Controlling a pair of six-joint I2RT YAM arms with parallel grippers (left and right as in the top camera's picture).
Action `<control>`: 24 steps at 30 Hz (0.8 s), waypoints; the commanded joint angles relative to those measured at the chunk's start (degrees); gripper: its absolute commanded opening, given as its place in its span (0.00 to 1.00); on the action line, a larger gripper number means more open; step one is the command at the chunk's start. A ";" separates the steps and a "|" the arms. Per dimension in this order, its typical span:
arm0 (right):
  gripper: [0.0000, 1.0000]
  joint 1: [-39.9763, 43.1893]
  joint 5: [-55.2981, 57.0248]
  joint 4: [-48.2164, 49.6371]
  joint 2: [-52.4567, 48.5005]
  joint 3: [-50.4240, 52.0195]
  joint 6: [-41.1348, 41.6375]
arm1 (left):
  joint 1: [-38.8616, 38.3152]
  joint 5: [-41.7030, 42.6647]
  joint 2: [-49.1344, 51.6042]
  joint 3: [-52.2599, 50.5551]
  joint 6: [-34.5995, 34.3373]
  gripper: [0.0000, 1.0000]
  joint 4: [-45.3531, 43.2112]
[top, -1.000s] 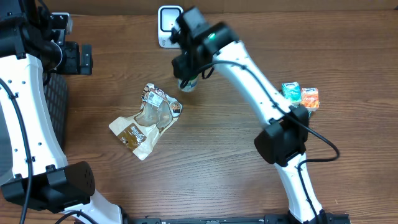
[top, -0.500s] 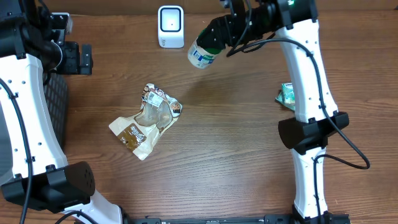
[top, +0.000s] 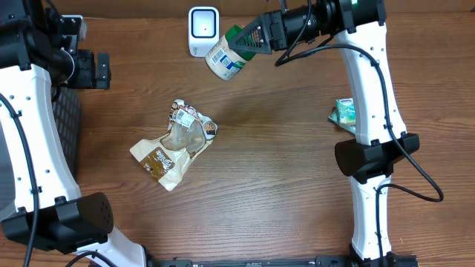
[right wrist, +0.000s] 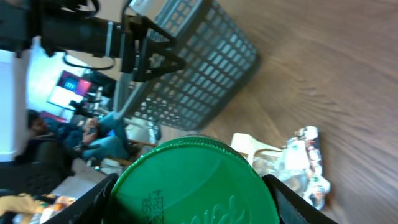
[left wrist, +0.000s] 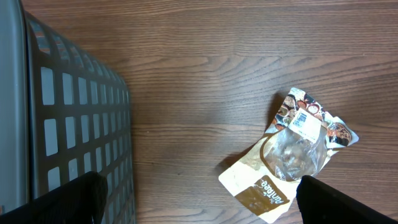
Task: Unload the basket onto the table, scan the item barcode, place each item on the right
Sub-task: 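Lift the jar and hold it in front of the scanner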
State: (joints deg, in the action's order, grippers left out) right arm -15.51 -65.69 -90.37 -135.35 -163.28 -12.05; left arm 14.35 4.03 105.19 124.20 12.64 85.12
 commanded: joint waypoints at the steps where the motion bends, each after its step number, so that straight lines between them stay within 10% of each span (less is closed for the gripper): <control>1: 0.51 -1.42 5.44 1.25 1.07 -1.99 -0.42 | -0.13 0.42 0.20 0.28 1.09 0.99 -0.07; 13: 0.52 -13.16 53.94 13.20 -0.50 -1.20 -5.90 | -0.13 0.42 0.20 0.28 1.09 1.00 -0.07; 24: 0.48 -13.73 54.25 27.67 -0.55 6.56 -25.35 | -0.13 0.42 0.20 0.28 1.09 1.00 -0.07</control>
State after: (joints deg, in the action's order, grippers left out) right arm -29.19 -12.34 -65.65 -135.61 -158.15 -31.07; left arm 14.35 4.03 105.19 124.20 12.64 85.12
